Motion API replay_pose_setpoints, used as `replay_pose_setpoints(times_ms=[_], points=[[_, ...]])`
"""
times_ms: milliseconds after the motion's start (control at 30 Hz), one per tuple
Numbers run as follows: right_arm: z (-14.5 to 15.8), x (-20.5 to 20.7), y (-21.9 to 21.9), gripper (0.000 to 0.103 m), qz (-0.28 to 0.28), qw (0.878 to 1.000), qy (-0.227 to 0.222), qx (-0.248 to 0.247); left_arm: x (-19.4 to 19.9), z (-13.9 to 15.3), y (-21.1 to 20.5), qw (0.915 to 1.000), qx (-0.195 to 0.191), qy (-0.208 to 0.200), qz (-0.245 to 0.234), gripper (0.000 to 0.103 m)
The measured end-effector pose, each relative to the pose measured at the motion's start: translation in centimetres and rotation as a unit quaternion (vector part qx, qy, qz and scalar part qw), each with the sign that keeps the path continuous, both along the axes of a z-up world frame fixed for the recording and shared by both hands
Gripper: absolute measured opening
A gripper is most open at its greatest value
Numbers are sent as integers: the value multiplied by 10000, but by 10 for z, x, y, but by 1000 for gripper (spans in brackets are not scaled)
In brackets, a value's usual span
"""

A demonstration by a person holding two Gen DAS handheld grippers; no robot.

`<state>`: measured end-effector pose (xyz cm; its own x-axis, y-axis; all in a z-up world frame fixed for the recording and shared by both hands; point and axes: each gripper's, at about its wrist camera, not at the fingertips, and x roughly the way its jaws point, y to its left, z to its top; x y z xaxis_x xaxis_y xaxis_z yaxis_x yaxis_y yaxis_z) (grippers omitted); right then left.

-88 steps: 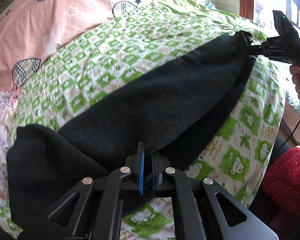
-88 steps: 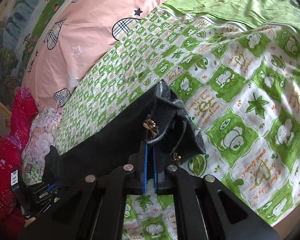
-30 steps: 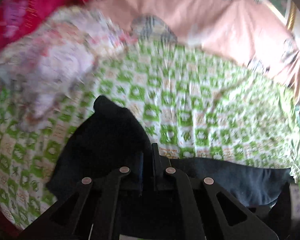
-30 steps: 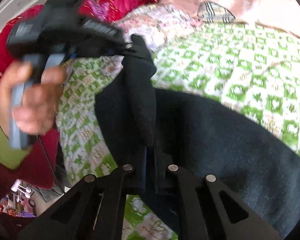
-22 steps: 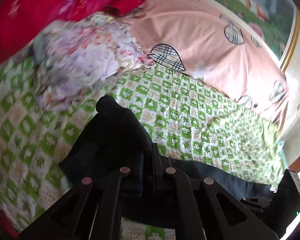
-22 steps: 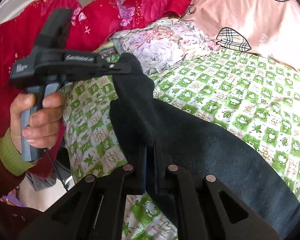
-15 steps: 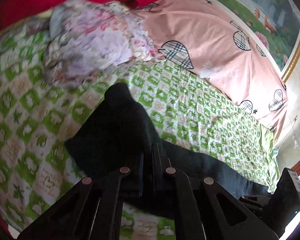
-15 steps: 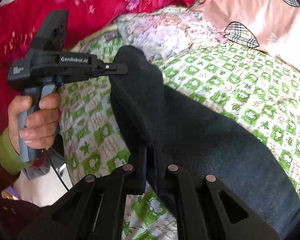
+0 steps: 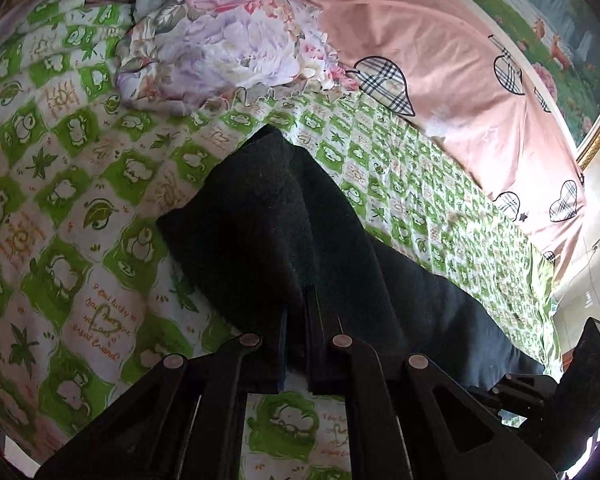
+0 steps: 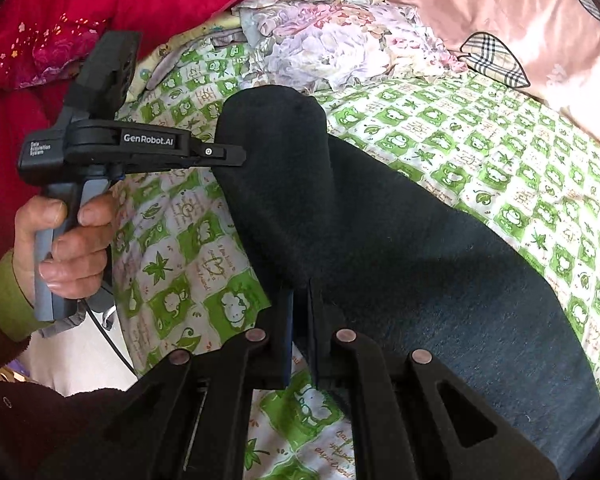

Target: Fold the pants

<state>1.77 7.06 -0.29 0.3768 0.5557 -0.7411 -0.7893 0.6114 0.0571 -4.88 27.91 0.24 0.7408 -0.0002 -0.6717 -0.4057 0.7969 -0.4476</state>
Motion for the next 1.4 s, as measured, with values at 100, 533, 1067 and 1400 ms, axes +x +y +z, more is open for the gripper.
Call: replay_pose_setpoints(times_ms=[100, 533, 1067, 1400], points=[[-2, -1, 1, 7, 0, 10000, 14, -14, -2, -2, 1, 10000, 12, 16, -3, 6], [14, 7, -20, 22, -168, 9982, 345, 451, -23, 4, 22, 9977, -219, 246, 594, 63], [46, 115, -86, 43, -1422, 9787, 953, 1136, 10, -13, 48, 9963, -525, 472, 483, 69], [-15, 191, -39, 43, -727, 9717, 2226, 301, 26, -21, 59, 9974, -526, 416, 262, 63]])
